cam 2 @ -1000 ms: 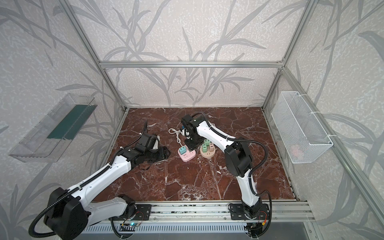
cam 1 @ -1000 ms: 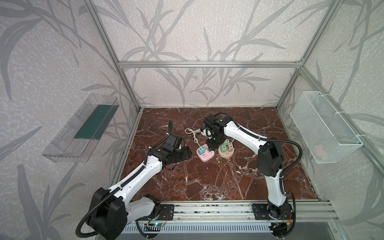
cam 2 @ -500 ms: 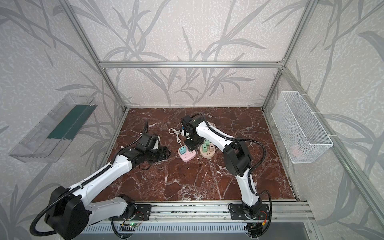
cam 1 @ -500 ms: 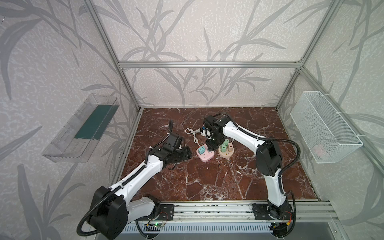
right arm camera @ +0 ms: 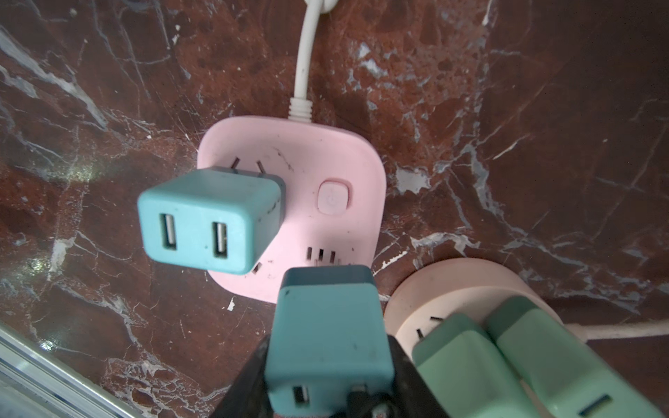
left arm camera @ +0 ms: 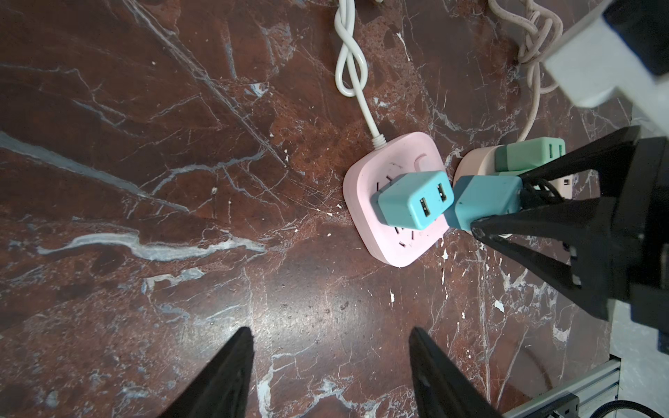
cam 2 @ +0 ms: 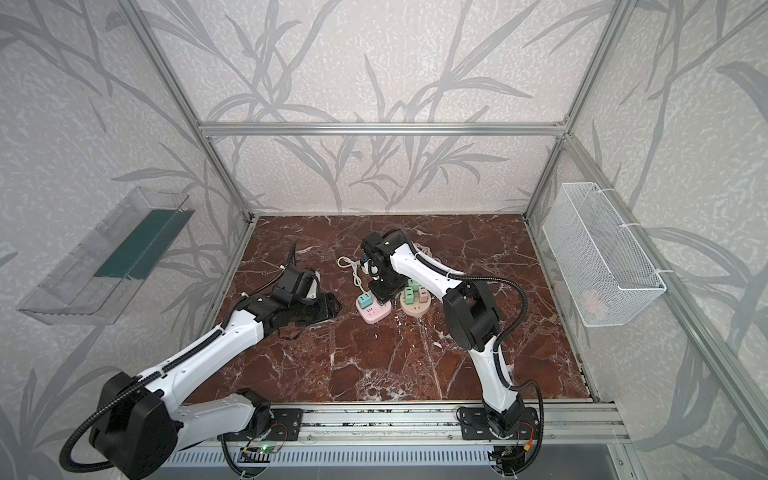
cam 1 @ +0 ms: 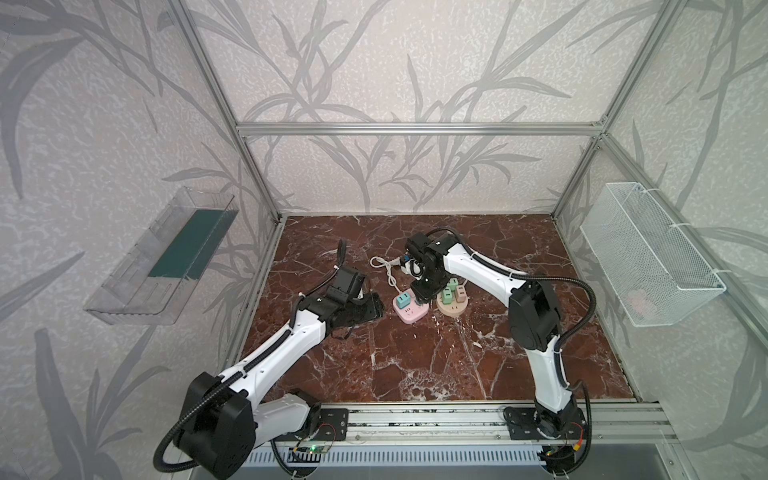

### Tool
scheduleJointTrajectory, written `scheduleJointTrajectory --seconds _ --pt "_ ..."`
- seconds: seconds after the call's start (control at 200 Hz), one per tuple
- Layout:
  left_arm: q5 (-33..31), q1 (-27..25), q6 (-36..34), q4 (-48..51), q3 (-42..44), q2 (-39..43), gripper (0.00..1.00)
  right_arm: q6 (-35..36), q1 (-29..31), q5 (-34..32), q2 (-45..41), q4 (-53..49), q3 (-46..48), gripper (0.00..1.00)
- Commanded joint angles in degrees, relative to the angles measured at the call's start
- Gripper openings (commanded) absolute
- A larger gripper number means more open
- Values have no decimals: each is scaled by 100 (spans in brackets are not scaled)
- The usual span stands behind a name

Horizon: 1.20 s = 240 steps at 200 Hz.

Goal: Insert the plug
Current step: 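Carry the teal cabled adapter over the pink strip with right gripper, then press the teal cabled adapter into the pink strip beside the first adapter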

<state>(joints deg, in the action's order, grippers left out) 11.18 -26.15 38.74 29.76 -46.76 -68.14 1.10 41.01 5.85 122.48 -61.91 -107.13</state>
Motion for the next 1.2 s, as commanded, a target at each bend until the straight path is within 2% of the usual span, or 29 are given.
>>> scheduleJointTrajectory --seconds 0.0,0.55,0.805,1.195 --pt "-82 -20 19 12 -10 36 67 -25 47 -67 138 -27 -28 0" --pt "-82 -21 28 -5 10 8 67 4 138 -21 270 -72 -37 0" --pt "-91 -19 19 -29 40 11 67 49 230 -309 626 -561 -594 0" --pt "-59 -14 -25 -75 59 -49 67 175 353 -367 1244 -1124 -1351 0"
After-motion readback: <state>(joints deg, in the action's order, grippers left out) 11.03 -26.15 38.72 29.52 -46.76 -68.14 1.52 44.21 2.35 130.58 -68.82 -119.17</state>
